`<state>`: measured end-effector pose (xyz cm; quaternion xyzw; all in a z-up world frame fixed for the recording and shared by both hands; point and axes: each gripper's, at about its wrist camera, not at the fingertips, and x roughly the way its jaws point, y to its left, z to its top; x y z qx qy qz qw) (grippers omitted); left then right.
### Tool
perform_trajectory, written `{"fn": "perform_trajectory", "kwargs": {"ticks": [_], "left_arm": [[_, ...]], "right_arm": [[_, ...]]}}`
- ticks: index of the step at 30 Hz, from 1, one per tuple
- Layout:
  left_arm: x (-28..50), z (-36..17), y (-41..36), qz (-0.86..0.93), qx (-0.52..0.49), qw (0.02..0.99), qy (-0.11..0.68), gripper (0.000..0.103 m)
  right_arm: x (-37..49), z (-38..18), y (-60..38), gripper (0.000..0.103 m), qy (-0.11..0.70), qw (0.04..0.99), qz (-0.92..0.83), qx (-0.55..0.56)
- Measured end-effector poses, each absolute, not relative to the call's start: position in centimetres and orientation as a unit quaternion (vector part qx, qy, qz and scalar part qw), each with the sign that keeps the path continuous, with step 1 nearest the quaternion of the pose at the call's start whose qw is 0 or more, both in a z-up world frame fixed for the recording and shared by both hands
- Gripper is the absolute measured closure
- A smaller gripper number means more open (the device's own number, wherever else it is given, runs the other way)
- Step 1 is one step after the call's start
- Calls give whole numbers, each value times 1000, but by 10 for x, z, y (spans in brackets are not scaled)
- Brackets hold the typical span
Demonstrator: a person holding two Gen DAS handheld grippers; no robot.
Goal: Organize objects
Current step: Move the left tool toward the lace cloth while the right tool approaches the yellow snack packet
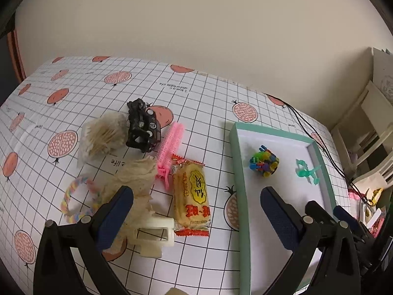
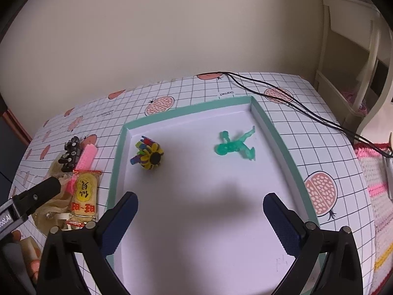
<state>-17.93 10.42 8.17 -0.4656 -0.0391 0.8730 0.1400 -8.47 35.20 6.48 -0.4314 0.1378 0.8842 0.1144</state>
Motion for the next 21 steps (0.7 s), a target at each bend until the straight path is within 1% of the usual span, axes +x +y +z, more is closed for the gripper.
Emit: {"fn": "perform_trajectory", "kwargs": {"ticks": [4, 6, 10, 15, 18, 20, 21], "left_arm": [[-178, 91, 103, 876, -461, 139, -18, 0], [-179, 95, 96, 877, -462, 132, -20, 0], [-183, 102, 70, 878, -462, 119, -44, 0], [-188, 106, 35, 877, -462, 101, -79, 0], [-191, 105, 14, 877, -463, 88, -96, 0], [-193, 104, 2, 880, -460, 77, -95, 0], [-194, 103, -2, 881, -459, 72, -93, 0]], "right_arm": [[-89, 73, 345, 0, 138, 113, 884, -433], [-91, 79, 341, 0, 137, 110, 884, -434], [-99, 99, 322, 0, 117, 89, 891, -429], [-109, 120, 291, 2, 126, 38, 899, -417], [-119, 122, 266, 8, 125, 12, 898, -421], [-124, 118, 251, 15, 122, -1, 895, -428], [-127, 115, 244, 16, 120, -8, 893, -434]]}}
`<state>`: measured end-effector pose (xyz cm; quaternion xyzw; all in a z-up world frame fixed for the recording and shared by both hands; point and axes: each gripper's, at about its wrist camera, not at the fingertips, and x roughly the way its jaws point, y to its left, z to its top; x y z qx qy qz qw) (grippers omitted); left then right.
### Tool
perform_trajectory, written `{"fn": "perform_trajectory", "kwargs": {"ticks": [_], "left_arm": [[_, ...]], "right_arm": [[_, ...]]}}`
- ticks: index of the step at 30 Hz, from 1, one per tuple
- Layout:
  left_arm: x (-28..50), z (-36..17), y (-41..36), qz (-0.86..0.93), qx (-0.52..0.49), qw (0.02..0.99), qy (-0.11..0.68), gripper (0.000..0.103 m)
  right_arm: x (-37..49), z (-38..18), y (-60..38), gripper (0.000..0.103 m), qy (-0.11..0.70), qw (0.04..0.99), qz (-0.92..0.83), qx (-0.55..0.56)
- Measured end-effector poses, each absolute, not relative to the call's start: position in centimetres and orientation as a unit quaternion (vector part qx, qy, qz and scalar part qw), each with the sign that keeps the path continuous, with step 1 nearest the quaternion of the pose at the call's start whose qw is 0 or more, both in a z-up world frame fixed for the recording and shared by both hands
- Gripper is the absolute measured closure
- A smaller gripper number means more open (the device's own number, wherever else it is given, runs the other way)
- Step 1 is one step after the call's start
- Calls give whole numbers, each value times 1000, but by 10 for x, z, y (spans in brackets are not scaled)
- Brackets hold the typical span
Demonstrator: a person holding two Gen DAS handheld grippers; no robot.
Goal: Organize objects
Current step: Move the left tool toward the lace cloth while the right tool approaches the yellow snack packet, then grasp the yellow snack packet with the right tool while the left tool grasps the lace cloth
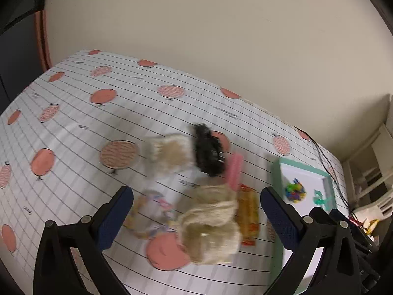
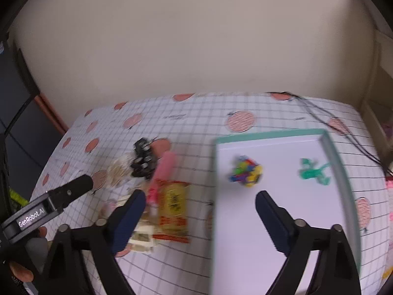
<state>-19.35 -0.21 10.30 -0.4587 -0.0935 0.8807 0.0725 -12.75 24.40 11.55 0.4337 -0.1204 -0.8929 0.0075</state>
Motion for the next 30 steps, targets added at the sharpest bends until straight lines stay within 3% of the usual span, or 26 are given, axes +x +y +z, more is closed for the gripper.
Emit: {"fn": "perform_trajectory", "kwargs": {"ticks": [12, 24, 30], "left_arm": [[-202, 68, -6, 847, -518, 70, -96, 0], [-204, 53, 11, 832, -537, 88, -108, 1], [-205, 43, 27, 827, -546, 99, -91, 19]], "right_arm": [[-155, 67, 211, 36, -119, 30, -863, 490], [-164, 40, 216, 47, -136, 33, -843, 520], [-166, 29, 215, 53, -140, 36, -835, 531]]}}
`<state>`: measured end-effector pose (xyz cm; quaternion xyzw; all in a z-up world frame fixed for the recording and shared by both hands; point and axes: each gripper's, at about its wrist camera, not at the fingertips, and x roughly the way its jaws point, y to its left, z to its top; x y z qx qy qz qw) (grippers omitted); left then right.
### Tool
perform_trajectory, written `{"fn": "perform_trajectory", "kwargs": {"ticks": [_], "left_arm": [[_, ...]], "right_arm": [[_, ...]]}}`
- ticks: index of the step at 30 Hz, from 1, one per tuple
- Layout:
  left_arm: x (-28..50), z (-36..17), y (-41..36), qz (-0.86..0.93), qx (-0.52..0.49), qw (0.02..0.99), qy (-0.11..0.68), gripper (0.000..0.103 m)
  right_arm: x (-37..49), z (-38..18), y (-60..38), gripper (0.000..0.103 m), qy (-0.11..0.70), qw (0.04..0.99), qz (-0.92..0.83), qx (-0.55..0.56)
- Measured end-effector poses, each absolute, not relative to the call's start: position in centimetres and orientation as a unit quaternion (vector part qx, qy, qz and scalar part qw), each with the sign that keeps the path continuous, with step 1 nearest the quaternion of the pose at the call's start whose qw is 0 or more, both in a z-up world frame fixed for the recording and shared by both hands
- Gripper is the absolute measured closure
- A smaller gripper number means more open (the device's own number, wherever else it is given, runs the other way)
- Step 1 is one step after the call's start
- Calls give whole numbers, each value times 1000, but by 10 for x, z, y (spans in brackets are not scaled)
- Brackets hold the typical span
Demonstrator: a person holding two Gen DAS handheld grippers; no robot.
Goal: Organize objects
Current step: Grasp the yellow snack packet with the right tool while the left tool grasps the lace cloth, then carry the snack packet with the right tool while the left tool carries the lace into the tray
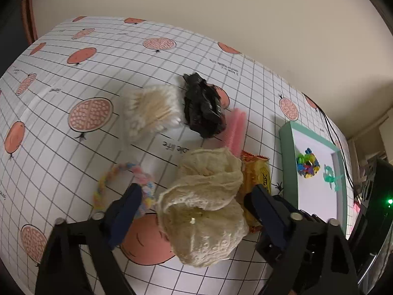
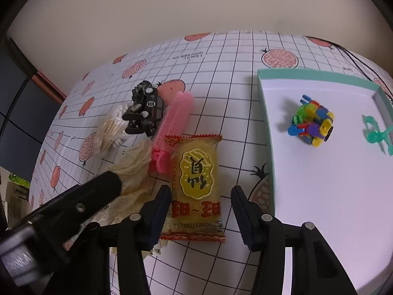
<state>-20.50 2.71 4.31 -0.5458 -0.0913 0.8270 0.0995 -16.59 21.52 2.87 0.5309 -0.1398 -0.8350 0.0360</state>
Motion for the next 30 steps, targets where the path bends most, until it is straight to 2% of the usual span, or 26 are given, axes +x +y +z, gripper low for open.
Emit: {"fn": "perform_trajectory", "kwargs": {"ticks": [2, 6, 7, 8, 10, 14, 30], "left_arm": [[-207, 40, 29, 824, -550, 102, -93, 36], [-208, 34, 31, 818, -556, 110, -95, 62], [-209, 33, 30, 819, -556, 108, -94, 73], [-209, 32, 29, 819, -557, 106, -94, 80], [-209, 33, 26, 818, -556, 108, -101, 86], [-209, 42, 23, 825, -545, 105, -105, 90], [-206, 97, 14, 850, -493, 108, -151, 91]], "right_arm": [[-165, 25, 214, 60, -133, 36, -834, 534], [-164, 24, 218, 65, -142, 37, -834, 532], [-164, 23, 219, 66, -143, 38, -834, 532], [-164, 23, 219, 66, -144, 38, -834, 531], [-164, 23, 221, 66, -147, 37, -833, 532], [-163, 31, 224, 66, -154, 41, -838, 522], [-143, 83, 253, 66, -170, 46, -868, 464]]}}
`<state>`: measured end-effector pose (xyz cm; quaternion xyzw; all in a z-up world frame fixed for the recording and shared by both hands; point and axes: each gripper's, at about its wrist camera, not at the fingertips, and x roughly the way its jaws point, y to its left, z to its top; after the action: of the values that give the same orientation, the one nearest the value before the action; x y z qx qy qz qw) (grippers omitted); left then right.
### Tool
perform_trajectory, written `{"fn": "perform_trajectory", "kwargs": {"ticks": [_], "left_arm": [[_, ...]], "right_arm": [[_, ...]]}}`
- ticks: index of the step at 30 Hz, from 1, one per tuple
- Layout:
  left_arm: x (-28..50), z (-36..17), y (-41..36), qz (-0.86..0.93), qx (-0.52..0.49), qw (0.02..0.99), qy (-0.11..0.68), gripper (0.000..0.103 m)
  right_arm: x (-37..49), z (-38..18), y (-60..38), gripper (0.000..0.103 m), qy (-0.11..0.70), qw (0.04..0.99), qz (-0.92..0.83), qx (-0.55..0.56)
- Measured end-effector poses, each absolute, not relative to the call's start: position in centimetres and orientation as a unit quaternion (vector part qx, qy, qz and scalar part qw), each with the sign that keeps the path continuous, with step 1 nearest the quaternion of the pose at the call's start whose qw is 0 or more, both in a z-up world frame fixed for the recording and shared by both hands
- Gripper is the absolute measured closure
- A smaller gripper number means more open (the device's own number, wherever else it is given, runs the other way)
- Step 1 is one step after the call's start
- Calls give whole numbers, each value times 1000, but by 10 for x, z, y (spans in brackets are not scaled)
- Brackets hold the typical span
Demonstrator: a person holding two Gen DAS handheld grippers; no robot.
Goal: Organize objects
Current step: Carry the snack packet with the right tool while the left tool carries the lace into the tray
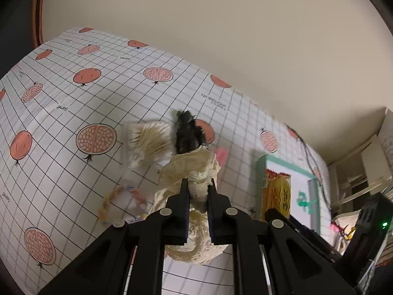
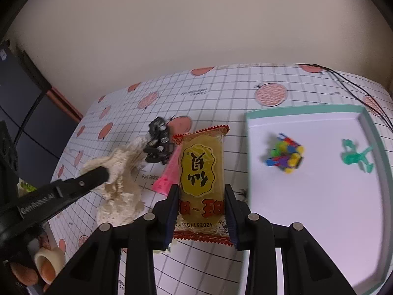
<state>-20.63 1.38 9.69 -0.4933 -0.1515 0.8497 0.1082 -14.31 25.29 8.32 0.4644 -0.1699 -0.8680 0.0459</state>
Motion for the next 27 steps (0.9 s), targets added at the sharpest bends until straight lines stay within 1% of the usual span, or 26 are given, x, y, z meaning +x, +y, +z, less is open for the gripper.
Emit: {"fn": "perform_trajectory", "kwargs": {"ticks": [4, 7, 11, 15, 22, 27], "left_arm": [[-202, 107, 34, 855, -480, 128, -148, 91], [-193, 108, 65, 854, -475, 165, -130, 91], [-176, 97, 121, 842, -481, 224, -97, 91], [-162, 80, 162, 827, -492, 262, -79, 91], [-151, 58, 199, 809, -509, 287, -71, 90], [-153, 40, 215, 801, -523, 284, -58, 90]], "right_arm": [[-132, 83, 286, 66, -176, 7, -868, 463], [-122, 77, 316, 66, -184, -28, -864, 468], [-109, 66, 359, 66, -200, -77, -853, 476], [-97, 57, 390, 66, -208, -113, -844, 480], [-80, 52, 424, 66, -211, -148, -838, 480], [-77, 40, 432, 66, -218, -154, -830, 490]]}}
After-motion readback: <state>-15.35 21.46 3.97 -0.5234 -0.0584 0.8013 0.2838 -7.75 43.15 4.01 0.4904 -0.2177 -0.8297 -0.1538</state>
